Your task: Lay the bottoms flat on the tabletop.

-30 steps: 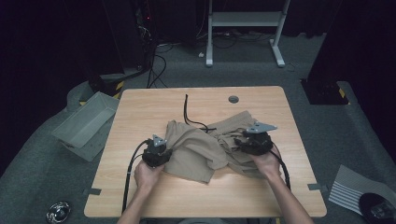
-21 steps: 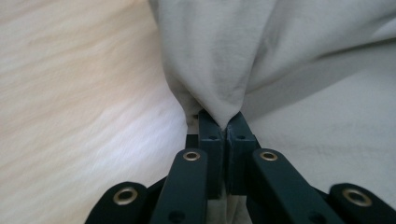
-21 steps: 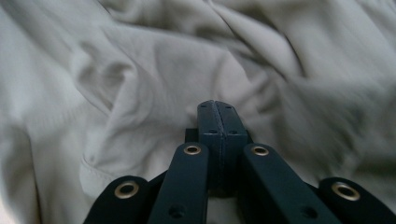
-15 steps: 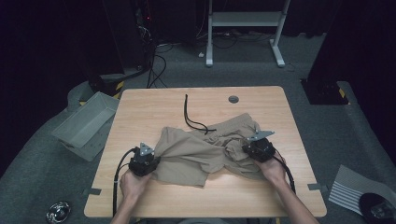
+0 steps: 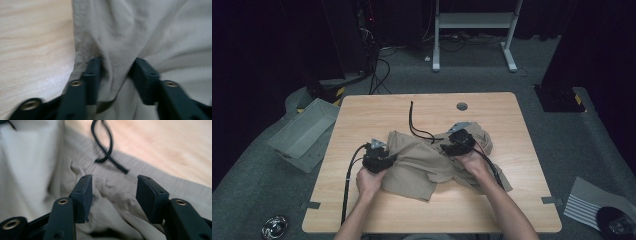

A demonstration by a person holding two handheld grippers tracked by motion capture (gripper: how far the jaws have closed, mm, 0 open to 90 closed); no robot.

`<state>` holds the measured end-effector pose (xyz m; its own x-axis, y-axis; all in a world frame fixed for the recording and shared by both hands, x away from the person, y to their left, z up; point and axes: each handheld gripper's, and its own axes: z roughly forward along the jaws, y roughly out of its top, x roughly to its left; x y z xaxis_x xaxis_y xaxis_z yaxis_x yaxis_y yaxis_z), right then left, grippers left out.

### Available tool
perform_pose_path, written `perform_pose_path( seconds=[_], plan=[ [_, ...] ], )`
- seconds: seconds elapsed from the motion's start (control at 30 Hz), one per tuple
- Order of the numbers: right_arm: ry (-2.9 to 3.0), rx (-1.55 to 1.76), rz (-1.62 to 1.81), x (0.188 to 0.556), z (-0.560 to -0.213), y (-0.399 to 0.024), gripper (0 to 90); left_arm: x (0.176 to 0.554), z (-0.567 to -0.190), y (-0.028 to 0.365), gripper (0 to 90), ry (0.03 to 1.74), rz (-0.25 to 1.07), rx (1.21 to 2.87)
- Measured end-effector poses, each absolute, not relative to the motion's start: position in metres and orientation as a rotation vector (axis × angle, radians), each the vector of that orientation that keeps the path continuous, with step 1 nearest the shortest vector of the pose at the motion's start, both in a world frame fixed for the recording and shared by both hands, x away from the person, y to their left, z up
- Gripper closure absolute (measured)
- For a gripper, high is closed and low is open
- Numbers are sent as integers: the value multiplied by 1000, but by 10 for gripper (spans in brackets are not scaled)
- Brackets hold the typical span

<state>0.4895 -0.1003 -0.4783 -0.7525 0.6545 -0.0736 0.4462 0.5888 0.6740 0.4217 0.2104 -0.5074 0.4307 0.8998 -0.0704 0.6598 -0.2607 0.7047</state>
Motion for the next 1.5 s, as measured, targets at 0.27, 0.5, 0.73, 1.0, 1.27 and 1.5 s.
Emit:
perform_pose_path(
  seconds=[0.27,0.5,0.73,1.0,1.27,1.5],
  plan=[
    [2585,951,771,503,-504,-86,699,410,-508,209,863,1247,494,2135],
    [2513,866,717,501,-497,-85,877,390,-506,216,880,1209,521,2158],
    [2336,1076,845,515,-475,-118,875,374,-510,232,880,1232,492,2180],
    [2387,1098,863,510,-478,-121,564,388,-492,223,472,1240,537,2053],
    [2364,976,954,459,-456,-142,464,426,-495,199,401,1267,545,2079],
    [2451,889,799,443,-480,-146,823,437,-509,189,792,1261,530,2188]
  ],
)
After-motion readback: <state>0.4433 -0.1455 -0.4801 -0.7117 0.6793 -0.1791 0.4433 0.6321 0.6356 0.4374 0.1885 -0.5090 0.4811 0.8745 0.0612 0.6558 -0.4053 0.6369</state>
